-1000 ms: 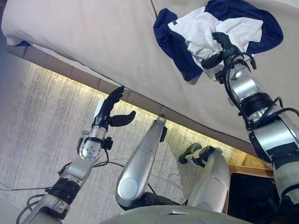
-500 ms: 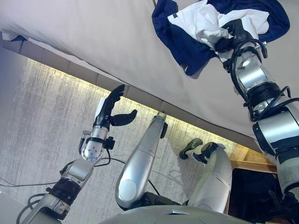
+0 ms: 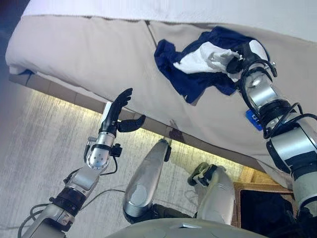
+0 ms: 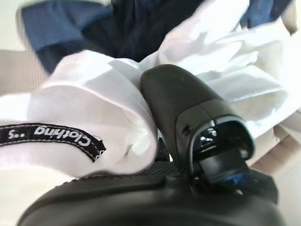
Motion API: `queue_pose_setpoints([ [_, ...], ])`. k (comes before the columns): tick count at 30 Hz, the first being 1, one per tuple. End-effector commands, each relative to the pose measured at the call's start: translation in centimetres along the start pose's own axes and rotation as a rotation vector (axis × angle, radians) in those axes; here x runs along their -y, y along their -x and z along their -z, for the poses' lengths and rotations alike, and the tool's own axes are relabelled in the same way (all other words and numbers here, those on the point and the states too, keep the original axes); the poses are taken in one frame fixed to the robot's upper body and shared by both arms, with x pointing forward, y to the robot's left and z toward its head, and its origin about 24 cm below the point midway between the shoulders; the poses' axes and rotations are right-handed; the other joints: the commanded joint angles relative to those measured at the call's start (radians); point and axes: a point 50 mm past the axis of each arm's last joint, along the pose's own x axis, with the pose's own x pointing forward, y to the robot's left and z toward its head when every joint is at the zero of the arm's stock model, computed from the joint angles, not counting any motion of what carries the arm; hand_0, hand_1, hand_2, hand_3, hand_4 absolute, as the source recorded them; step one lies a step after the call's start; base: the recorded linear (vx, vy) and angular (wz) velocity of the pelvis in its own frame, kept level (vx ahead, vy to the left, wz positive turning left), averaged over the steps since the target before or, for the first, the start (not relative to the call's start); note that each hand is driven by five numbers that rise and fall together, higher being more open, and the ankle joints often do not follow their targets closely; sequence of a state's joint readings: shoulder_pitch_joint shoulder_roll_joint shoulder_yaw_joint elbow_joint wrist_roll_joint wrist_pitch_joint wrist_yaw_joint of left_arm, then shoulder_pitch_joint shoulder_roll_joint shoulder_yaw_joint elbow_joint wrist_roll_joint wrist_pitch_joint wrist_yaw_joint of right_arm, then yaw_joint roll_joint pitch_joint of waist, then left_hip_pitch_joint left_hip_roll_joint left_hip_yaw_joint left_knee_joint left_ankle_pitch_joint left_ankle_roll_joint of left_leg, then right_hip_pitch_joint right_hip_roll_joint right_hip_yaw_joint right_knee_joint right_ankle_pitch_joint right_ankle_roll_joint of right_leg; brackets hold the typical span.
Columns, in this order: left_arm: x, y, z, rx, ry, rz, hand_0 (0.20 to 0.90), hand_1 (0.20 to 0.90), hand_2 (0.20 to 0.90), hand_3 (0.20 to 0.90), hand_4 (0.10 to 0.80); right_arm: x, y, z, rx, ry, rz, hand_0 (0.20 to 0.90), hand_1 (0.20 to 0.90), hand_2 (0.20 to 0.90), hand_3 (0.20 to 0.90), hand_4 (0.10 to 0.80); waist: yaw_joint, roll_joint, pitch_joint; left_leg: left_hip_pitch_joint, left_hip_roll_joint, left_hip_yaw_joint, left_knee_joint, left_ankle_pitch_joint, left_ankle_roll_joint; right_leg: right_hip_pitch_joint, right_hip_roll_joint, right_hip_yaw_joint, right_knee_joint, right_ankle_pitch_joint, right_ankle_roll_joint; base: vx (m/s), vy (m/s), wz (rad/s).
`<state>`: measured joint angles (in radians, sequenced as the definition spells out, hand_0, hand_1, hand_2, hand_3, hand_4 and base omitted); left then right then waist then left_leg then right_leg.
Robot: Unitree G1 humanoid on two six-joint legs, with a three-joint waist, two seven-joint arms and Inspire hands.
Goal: Pick up the clothes from the bed and place them into the basket
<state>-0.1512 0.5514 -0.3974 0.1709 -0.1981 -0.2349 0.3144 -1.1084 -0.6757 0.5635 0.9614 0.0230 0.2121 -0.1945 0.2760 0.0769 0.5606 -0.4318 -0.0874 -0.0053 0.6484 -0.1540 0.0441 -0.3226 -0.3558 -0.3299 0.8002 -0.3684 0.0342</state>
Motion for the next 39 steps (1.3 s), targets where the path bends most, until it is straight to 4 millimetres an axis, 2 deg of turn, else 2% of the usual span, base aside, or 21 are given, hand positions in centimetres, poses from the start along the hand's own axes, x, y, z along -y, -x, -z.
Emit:
queue_pose_setpoints([
  [1,-0.6,-1.2,-3.0,0.139,0.032,-0.027,0.900,0.900,0.900,0.900,0.800,6.5,-0.2,-3.9,0.182,-0.092,0.161,0.300,0.300,0.300,0.200,0.100,-0.023,-0.025,-0.119,0.154,0.051,0.049,-0.129,-0.061,0.002,0.089,0.075,-0.040,-0.147,0.119,-0.050,0.014,0.019,-0.11],
  [5,-0.8,-1.7,-2.8,0.113,0.029,-0.032,0.900,0.900,0.900,0.900,0.800,6.5,-0.2,-3.5,0.168,-0.218,0.108,0.300,0.300,0.300,0.200,0.100,-0.043,-0.043,-0.169,0.228,0.066,0.054,-0.210,-0.040,-0.012,0.172,0.105,-0.036,-0.266,0.149,-0.043,0.076,-0.004,-0.21],
  [8,-0.7,-2.0,-2.5,0.092,0.034,-0.033,0.900,0.900,0.900,0.900,0.800,6.4,-0.3,-2.4,0.134,-0.336,0.062,0.300,0.300,0.300,0.200,0.100,-0.060,-0.058,-0.213,0.293,0.077,0.064,-0.283,-0.021,-0.025,0.240,0.131,-0.028,-0.372,0.176,-0.032,0.066,-0.017,-0.20],
  [16,-0.7,-1.8,-1.4,0.038,0.018,-0.010,0.900,0.900,0.900,0.900,0.800,6.8,-0.1,0.2,0.092,-0.519,0.023,0.300,0.300,0.300,0.200,0.100,-0.097,-0.086,-0.315,0.387,0.082,0.083,-0.420,0.026,-0.043,0.330,0.177,-0.002,-0.545,0.240,-0.007,0.055,-0.027,-0.10],
  [25,-0.8,-1.9,-0.3,-0.022,-0.015,-0.042,0.900,0.900,0.900,0.900,0.800,7.5,0.4,1.6,0.084,-0.515,0.026,0.300,0.300,0.300,0.200,0.100,-0.158,-0.110,-0.405,0.462,0.101,0.121,-0.584,0.083,-0.058,0.370,0.216,0.039,-0.694,0.308,0.022,-0.011,-0.024,-0.15],
  [28,-0.8,-2.1,-0.2,-0.023,-0.012,-0.049,0.900,0.900,0.900,0.900,0.800,8.4,0.7,2.3,0.072,-0.491,0.042,0.300,0.300,0.300,0.200,0.100,-0.181,-0.114,-0.426,0.488,0.108,0.137,-0.650,0.106,-0.062,0.375,0.232,0.058,-0.735,0.330,0.030,-0.036,-0.032,-0.30],
  [35,-0.4,-2.2,0.1,-0.004,-0.041,-0.019,0.900,0.900,0.900,0.900,0.800,10.3,1.6,4.6,0.022,-0.448,0.090,0.300,0.300,0.300,0.200,0.100,-0.255,-0.132,-0.453,0.530,0.122,0.182,-0.721,0.120,-0.070,0.374,0.271,0.112,-0.790,0.356,0.038,-0.025,-0.026,-0.22],
  [39,-0.4,-2.7,-0.5,0.024,-0.069,-0.004,0.900,0.900,0.900,0.900,0.800,10.8,2.6,7.0,-0.018,-0.422,0.090,0.300,0.300,0.300,0.200,0.100,-0.316,-0.141,-0.454,0.550,0.134,0.234,-0.710,0.110,-0.074,0.373,0.289,0.163,-0.817,0.375,0.038,-0.020,0.002,-0.34],
])
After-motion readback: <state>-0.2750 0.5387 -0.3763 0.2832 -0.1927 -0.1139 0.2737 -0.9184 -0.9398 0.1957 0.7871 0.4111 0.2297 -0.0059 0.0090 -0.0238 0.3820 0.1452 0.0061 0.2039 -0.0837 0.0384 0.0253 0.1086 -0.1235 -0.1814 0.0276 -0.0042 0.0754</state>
